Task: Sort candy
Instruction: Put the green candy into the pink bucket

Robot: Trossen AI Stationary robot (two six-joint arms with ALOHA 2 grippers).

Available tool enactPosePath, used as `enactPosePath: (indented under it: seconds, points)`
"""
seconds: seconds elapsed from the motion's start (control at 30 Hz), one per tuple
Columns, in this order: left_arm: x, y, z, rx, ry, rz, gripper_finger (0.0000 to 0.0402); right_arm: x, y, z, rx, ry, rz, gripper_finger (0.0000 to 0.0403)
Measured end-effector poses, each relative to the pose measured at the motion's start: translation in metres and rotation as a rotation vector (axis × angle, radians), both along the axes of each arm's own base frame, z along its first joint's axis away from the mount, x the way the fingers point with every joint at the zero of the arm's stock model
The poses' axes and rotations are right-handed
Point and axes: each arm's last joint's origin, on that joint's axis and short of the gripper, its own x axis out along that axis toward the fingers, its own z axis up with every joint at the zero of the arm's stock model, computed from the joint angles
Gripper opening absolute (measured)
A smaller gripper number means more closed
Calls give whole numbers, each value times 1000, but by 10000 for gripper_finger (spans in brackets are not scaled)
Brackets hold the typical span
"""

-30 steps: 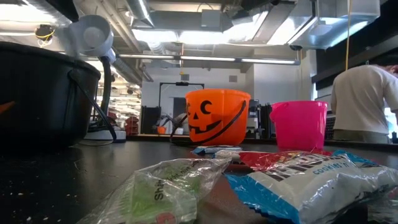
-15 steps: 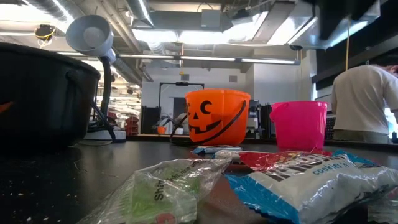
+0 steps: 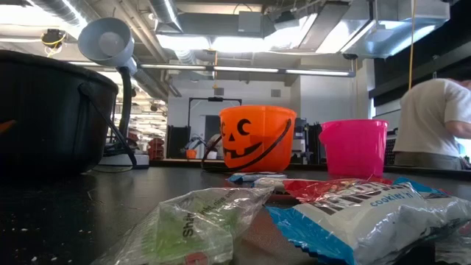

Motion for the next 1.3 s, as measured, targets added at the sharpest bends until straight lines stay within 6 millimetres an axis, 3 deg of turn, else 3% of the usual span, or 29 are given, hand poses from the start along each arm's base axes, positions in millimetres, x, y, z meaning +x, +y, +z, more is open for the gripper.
enactPosePath:
  seconds: [0.23, 0.5, 0.63, 0.8, 0.97, 1.13, 1.3]
  points:
    - [31, -18, 2, -60, 14, -211, 151, -13, -2, -7, 67, 191, -51, 253]
    - [53, -16, 14, -32, -49, -371, 151, -23, -9, -44, 70, 342, -73, 253]
    - [61, -9, 15, -24, -46, -384, 151, -31, -16, -62, 150, 347, -86, 253]
    - [63, 5, -15, -24, -18, -350, 151, -44, -31, -74, 241, 312, -150, 253]
    - [60, 26, -48, -146, -153, -368, 151, -53, -39, -86, 288, 325, -201, 253]
    - [52, 37, -52, -235, -316, -401, 151, -56, -40, -105, 353, 377, -191, 253]
    - [51, 38, -53, -224, -332, -411, 151, -60, -43, -122, 379, 402, -193, 253]
